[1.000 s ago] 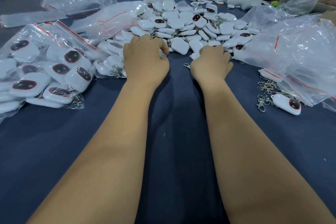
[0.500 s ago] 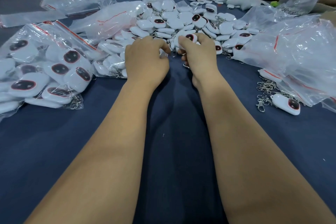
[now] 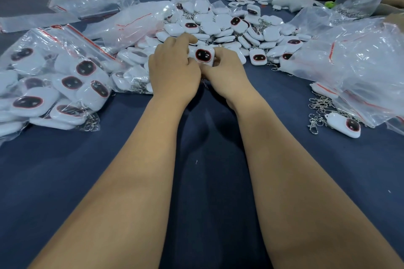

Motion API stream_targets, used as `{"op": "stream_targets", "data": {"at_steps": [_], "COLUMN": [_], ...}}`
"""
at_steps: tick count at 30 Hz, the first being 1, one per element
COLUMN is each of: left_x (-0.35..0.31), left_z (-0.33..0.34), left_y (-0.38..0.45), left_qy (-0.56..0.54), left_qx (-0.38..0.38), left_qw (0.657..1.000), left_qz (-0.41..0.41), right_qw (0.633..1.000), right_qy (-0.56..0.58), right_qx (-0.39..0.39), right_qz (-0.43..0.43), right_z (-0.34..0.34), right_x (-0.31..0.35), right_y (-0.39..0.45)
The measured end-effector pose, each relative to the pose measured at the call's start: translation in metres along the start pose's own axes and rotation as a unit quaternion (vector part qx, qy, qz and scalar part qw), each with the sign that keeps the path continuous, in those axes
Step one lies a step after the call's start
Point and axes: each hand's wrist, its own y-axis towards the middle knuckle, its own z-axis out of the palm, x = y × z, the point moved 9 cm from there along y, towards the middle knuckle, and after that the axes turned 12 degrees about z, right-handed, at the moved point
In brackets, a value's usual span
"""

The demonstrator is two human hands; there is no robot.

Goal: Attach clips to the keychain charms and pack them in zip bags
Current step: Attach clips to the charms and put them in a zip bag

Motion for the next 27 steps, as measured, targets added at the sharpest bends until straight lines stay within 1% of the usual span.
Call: {"op": "stream_targets", "data": {"at_steps": [4, 7, 15, 18, 22, 27], "left_x": [-0.001, 0.0, 0.002, 0.002, 0.001, 0.001], "left_z": [0.002, 0.003, 0.003, 0.003, 0.003, 0.003], "left_y": [0.001, 0.001, 0.002, 0.002, 0.003, 0.002], "left_qy": [-0.005, -0.001, 0.015, 0.02, 0.032, 0.034], "left_qx": [0.01, 0.011, 0.004, 0.003, 0.004, 0.008], "left_qw": [1.0, 1.0, 1.0, 1.0, 0.999, 0.999], "left_qz": [0.003, 0.002, -0.004, 0.0, 0.001, 0.003], "right_qw": [0.999, 0.998, 0.999, 0.998, 0.994, 0.995], "right_qy": [-0.051, -0.059, -0.032, -0.015, 0.04, 0.041], "right_qx": [0.01, 0.021, 0.021, 0.036, 0.049, 0.047], "right_qz": [-0.003, 0.005, 0.021, 0.051, 0.092, 0.08], "right_z": [0.004, 0.005, 0.005, 0.007, 0.005, 0.005], "right_x": [-0.002, -0.005, -0.007, -0.01, -0.01, -0.011], "right_y": [0.002, 0.003, 0.005, 0.006, 0.008, 0.006]}}
